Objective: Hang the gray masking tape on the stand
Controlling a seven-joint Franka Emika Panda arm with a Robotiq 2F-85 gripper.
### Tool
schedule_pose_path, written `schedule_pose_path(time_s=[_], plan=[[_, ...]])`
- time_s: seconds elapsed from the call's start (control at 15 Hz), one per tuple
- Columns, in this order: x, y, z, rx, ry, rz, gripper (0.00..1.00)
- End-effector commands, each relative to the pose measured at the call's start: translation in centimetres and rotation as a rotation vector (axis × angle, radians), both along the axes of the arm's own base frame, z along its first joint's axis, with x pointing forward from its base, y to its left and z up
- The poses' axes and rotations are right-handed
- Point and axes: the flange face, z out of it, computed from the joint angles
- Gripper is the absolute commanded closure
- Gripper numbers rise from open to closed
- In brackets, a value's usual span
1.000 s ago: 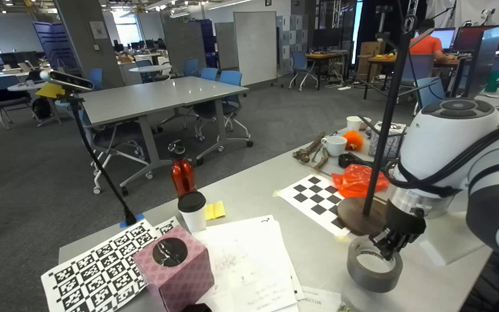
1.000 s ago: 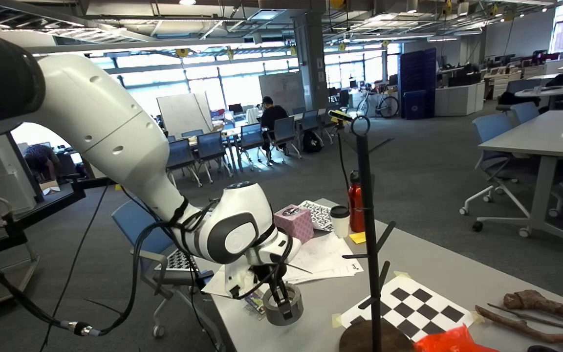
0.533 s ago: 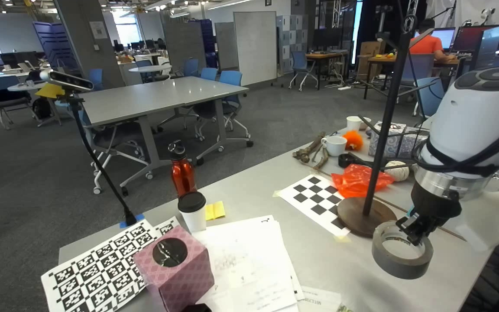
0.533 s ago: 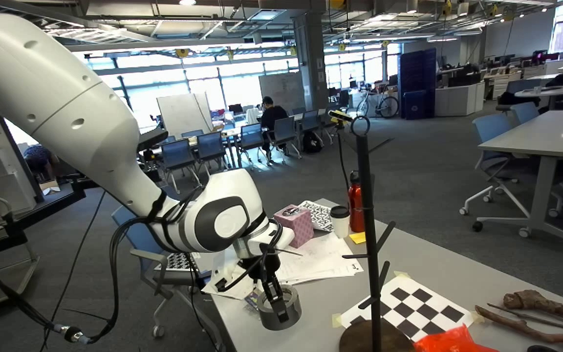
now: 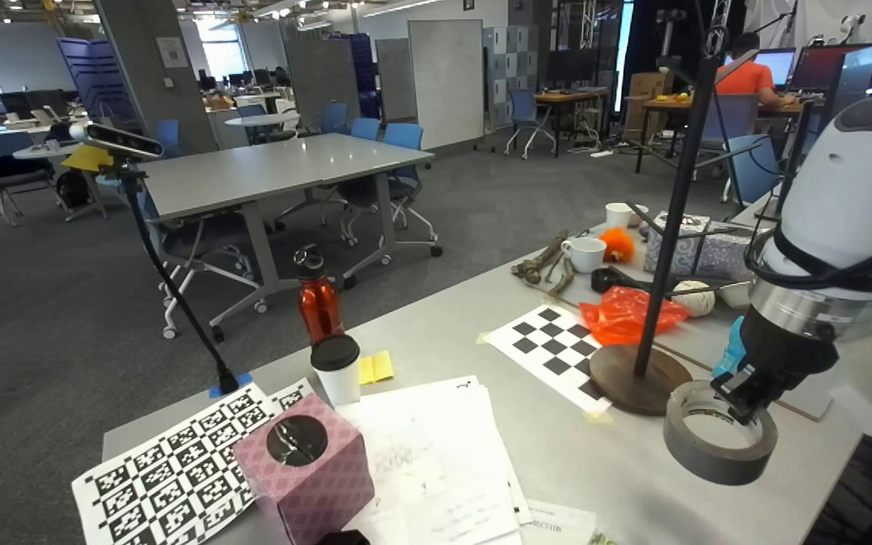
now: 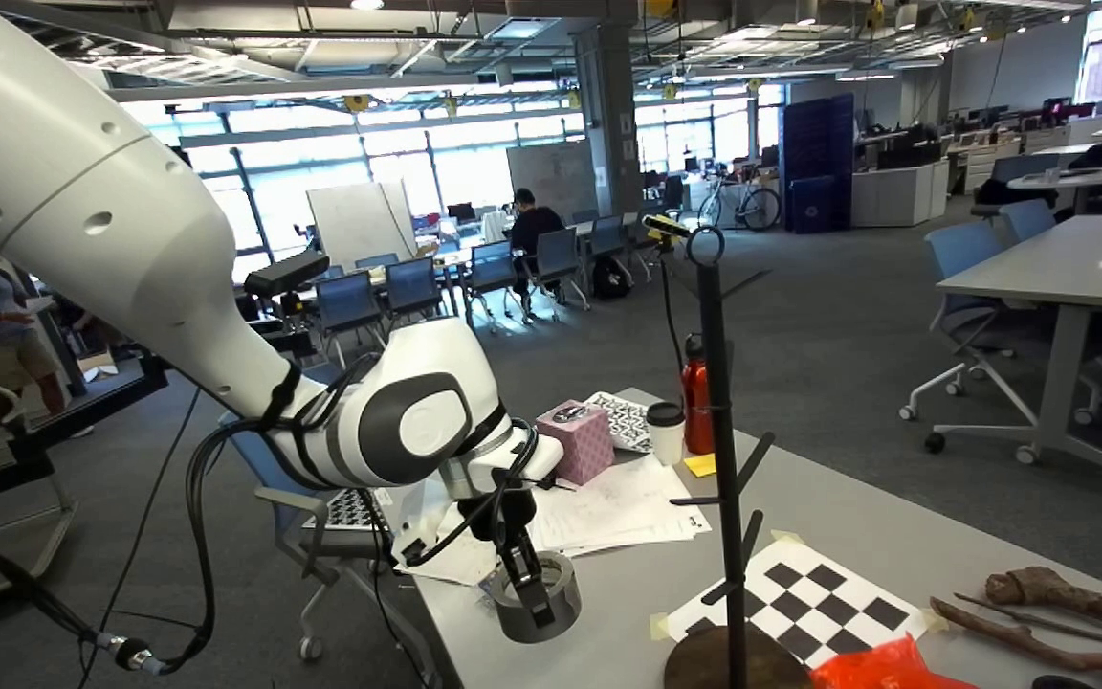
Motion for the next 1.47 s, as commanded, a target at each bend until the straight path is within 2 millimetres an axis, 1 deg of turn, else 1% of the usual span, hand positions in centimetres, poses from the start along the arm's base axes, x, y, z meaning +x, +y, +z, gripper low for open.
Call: schedule_pose_path(time_s=[0.0, 0.13, 0.27, 0.47, 0.67, 1.0, 1.07, 1.13, 1.2, 1.4], plan=[[0.3, 0.0, 0.1, -0.005, 0.005, -0.004, 0.96], [0.0, -0.8, 0.2, -0.009, 0.015, -0.026, 0.96], [-0.7, -2.0, 0.8, -0.013, 0.022, -0.063, 0.96], [-1.9, -4.2, 2.3, -0.014, 0.023, -0.125, 0.96], [-3.1, -5.9, 3.7, -0.027, 0.030, -0.179, 0.96], [-4.8, -7.6, 5.4, -0.022, 0.023, -0.274, 0.96], [-5.1, -7.8, 5.6, -0.021, 0.023, -0.287, 0.96], [-3.8, -7.6, 4.4, -0.015, 0.037, -0.253, 0.96], [-4.0, -7.8, 4.6, -0.015, 0.036, -0.256, 0.84], [-4.0, -7.6, 4.1, -0.018, 0.045, -0.252, 0.84]])
